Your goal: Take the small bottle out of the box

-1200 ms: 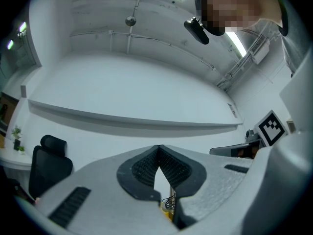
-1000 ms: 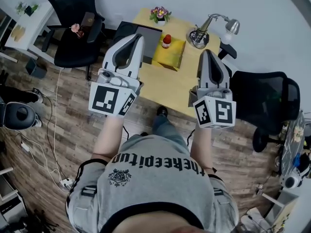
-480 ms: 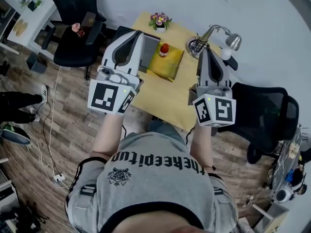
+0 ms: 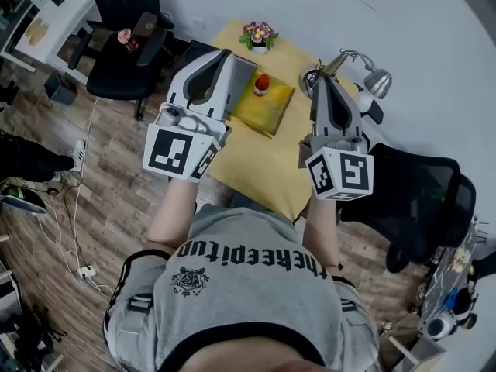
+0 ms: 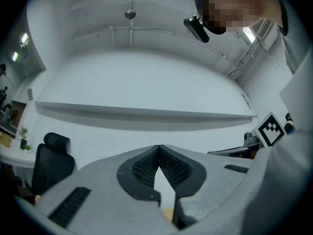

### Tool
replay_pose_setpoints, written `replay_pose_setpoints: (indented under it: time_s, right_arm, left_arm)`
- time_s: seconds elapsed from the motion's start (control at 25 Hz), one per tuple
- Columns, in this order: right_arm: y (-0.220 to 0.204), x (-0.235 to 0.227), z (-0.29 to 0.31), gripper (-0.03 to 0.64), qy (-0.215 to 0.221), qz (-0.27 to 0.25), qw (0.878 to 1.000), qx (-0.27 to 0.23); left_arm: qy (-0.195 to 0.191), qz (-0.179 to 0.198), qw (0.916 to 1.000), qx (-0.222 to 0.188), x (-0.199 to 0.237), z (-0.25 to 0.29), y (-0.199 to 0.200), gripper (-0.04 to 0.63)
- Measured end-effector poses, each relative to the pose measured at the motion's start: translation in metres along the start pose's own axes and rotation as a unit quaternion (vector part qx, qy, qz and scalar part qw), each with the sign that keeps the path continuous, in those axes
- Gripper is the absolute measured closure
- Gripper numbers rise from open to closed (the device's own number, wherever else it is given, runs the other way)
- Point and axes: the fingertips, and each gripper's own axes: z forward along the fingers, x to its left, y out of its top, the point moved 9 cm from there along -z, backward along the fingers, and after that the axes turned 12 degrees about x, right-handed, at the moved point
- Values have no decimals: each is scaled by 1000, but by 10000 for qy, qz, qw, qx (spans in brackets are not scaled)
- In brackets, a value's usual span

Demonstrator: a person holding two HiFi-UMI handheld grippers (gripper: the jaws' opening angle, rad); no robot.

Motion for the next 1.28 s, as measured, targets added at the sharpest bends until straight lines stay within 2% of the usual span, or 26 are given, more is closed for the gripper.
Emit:
replay_pose_setpoints:
  time_s: [0.36, 0.64, 1.04, 1.28]
  right_arm:
    - [-41, -11, 28, 615, 220, 82, 9980, 582]
    - [-70, -22, 39, 615, 304, 191, 9948, 948]
    - [-95, -35, 45, 615, 372, 291, 9910, 1256]
    - [-102, -40, 46, 615, 381, 337, 9897, 1340]
  left_arm:
    - [25, -132, 9981, 604, -2, 23, -40, 592]
    - [-54, -310, 9929, 1147, -8, 41, -80, 592]
    - [-434, -415, 9777, 2011, -24, 68, -141, 589]
    - [-468, -563, 9647, 2531, -23, 83, -176, 498]
